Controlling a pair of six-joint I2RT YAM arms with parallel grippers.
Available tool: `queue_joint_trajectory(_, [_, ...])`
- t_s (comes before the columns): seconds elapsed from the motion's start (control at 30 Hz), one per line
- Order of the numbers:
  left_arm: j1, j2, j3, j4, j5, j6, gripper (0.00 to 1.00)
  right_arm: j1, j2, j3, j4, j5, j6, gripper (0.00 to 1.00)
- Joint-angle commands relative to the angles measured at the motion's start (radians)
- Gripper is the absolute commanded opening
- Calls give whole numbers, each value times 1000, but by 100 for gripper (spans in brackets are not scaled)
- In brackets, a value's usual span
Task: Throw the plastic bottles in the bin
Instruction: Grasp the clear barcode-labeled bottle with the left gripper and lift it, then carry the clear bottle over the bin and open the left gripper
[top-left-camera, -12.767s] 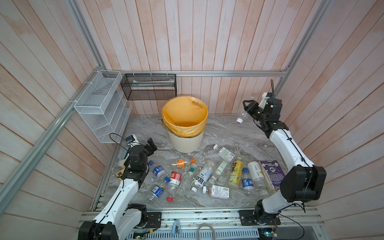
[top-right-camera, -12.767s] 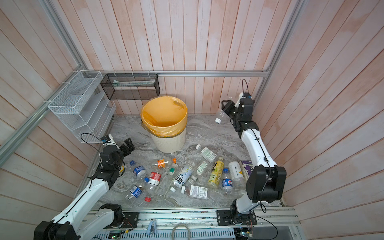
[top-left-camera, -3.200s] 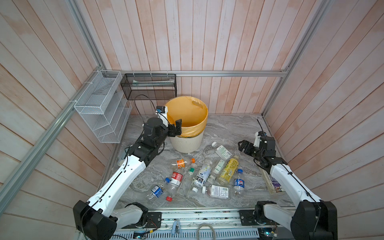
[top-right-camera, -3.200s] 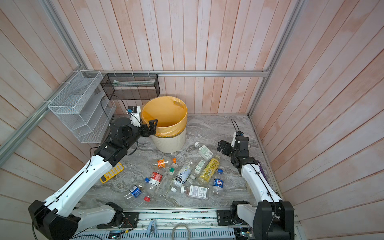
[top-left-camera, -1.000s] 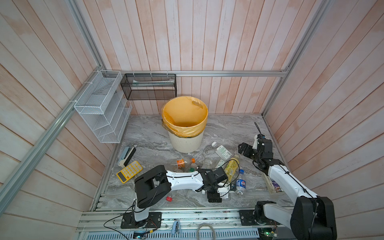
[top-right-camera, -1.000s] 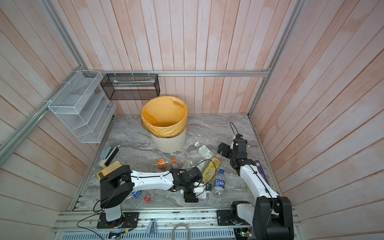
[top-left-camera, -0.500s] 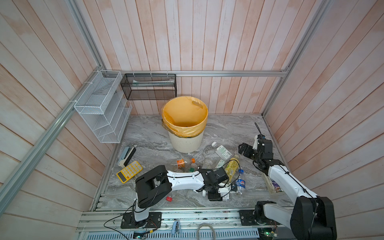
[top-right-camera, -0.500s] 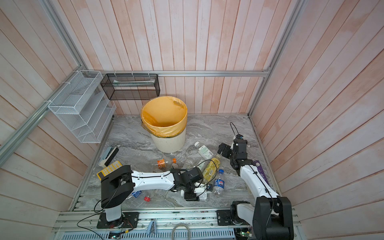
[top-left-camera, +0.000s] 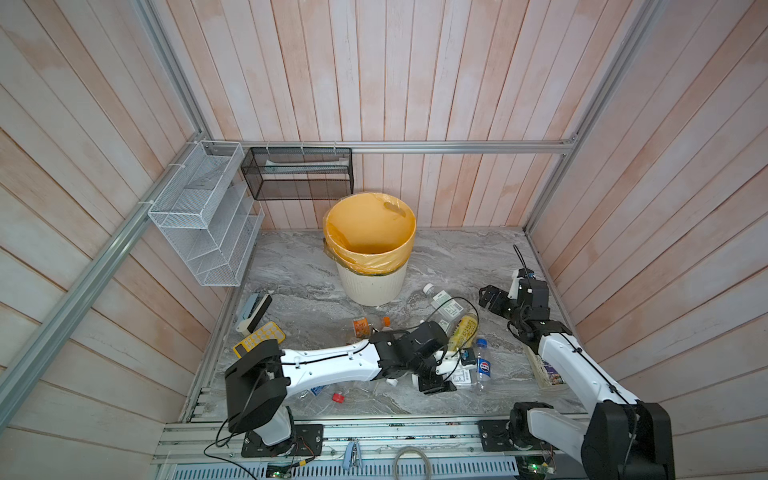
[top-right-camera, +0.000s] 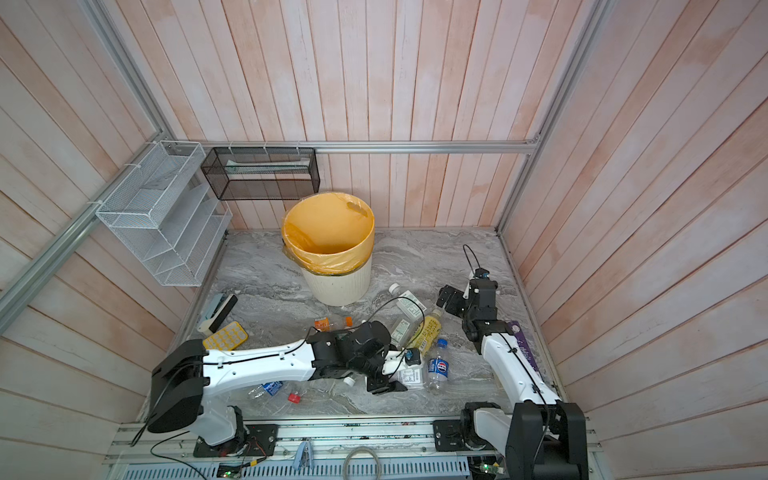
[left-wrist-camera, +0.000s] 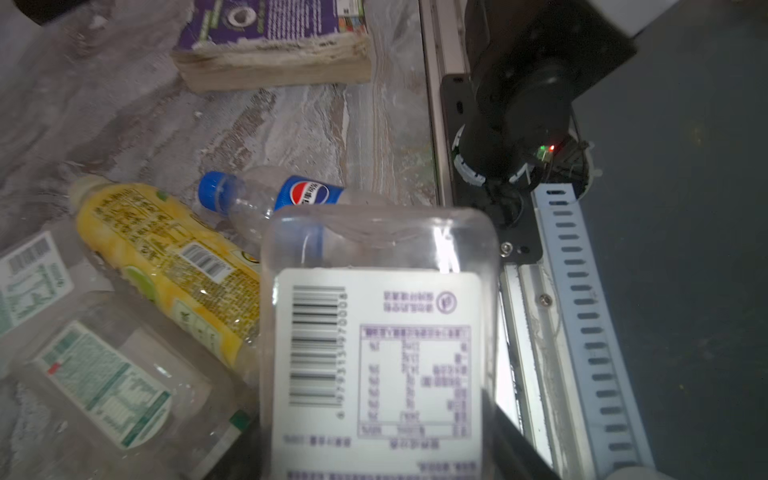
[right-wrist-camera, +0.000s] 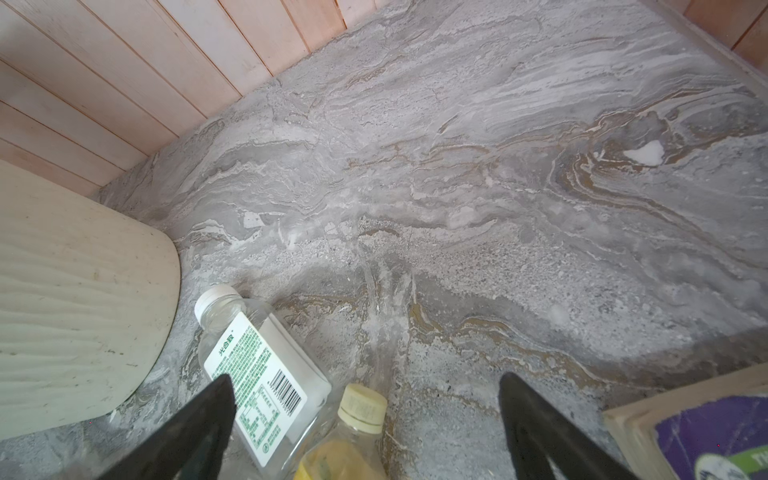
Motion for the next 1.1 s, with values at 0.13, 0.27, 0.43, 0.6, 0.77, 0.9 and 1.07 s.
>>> queue_joint_trajectory(0.13, [95, -333, -153, 263, -178, -180, 52, -9, -35, -21, 3, 21, 5, 99])
queue_joint_trajectory(0.27, [141, -563, -260, 404, -377, -190, 51, -11, -45, -24, 5, 21, 7, 99])
queue_joint_trajectory(0.43, [166, -761, -339, 576, -573, -90, 50, -10, -57, -21, 5, 19, 15, 99])
queue_joint_trajectory(0.6, [307, -713, -233, 586, -548, -73, 50, -11, -79, -15, -1, -1, 26, 99])
queue_joint_trajectory(0.77, [620, -407, 102, 396, -248, -279, 50, -8, -99, -10, -6, -108, 7, 99])
queue_joint_trajectory(0.9, [727, -157, 382, 206, -96, -381, 63, -4, -109, 22, -85, -108, -32, 99])
queue_joint_trajectory(1.07, [735, -87, 455, 163, -108, -405, 100, -4, -173, 16, -152, -52, -36, 99])
